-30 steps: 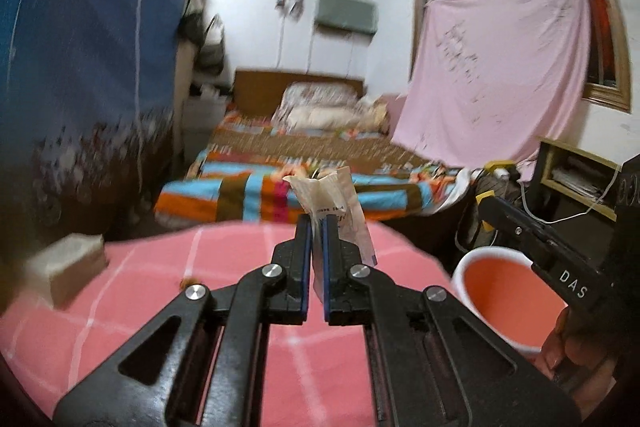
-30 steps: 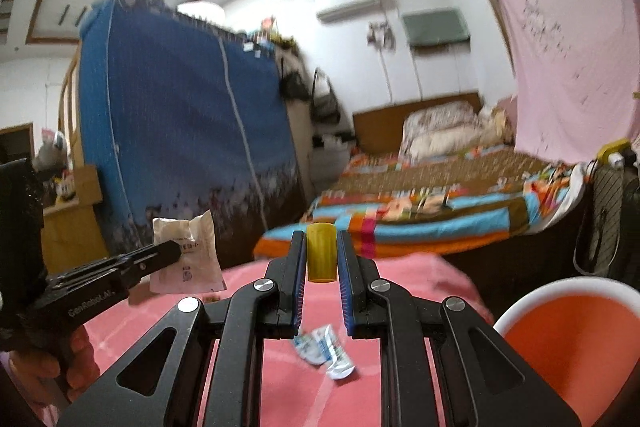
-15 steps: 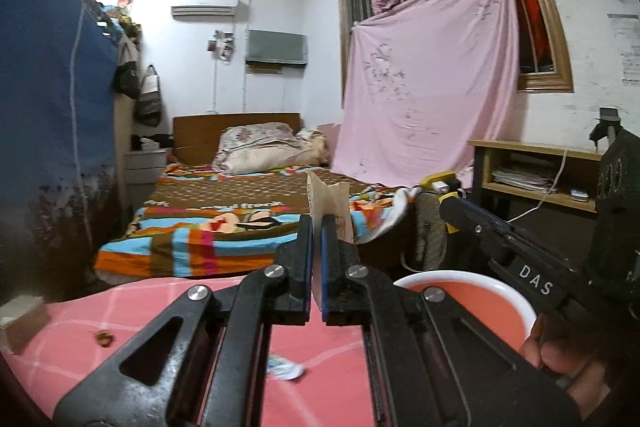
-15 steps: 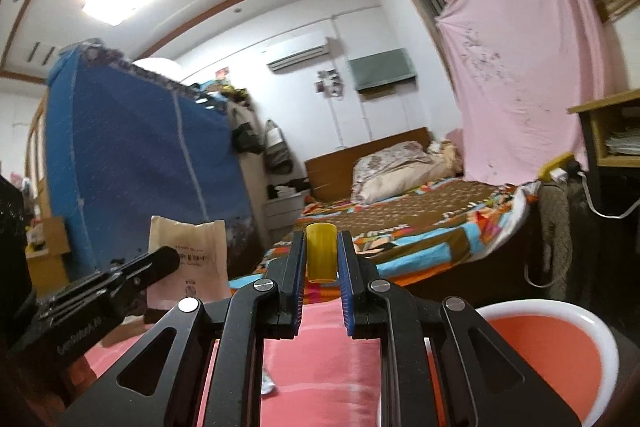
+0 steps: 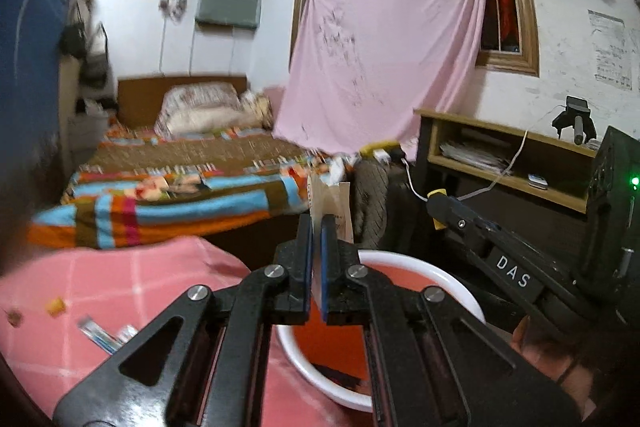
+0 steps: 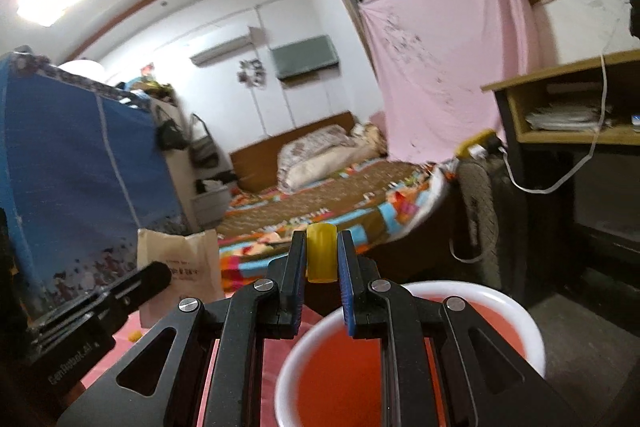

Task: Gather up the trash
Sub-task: 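Open both tools to drop the items into the bucket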

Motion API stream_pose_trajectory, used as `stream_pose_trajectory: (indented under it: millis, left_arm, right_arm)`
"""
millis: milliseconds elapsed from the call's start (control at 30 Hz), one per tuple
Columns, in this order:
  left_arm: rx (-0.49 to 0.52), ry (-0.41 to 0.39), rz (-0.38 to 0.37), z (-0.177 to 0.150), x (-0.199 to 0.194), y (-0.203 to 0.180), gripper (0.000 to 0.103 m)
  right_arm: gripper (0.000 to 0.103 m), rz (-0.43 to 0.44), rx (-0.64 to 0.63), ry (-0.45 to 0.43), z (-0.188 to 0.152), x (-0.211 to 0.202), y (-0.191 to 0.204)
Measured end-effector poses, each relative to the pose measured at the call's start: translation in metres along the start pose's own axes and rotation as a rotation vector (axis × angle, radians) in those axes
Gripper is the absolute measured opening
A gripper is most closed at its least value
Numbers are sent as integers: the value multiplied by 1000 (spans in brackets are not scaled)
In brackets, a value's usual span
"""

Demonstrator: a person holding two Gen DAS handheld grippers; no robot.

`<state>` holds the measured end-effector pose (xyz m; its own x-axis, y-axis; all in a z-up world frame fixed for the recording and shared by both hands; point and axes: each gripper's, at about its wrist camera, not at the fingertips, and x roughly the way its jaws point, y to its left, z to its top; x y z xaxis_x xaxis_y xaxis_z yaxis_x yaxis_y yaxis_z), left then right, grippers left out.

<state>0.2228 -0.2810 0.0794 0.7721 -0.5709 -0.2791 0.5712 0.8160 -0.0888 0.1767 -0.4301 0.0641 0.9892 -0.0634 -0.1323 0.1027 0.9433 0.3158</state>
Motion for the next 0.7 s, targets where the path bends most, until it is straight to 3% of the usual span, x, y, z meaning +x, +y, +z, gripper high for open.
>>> stream_pose_trajectory:
  millis: [433, 700]
  left_arm:
    - [-156, 231, -81, -17, 52, -4, 0]
    - [-193, 287, -81, -23, 59, 0, 0]
  right_arm:
    - [14, -89, 63, 112, -9, 9, -27]
    - [16, -113, 85, 144, -11, 12, -30]
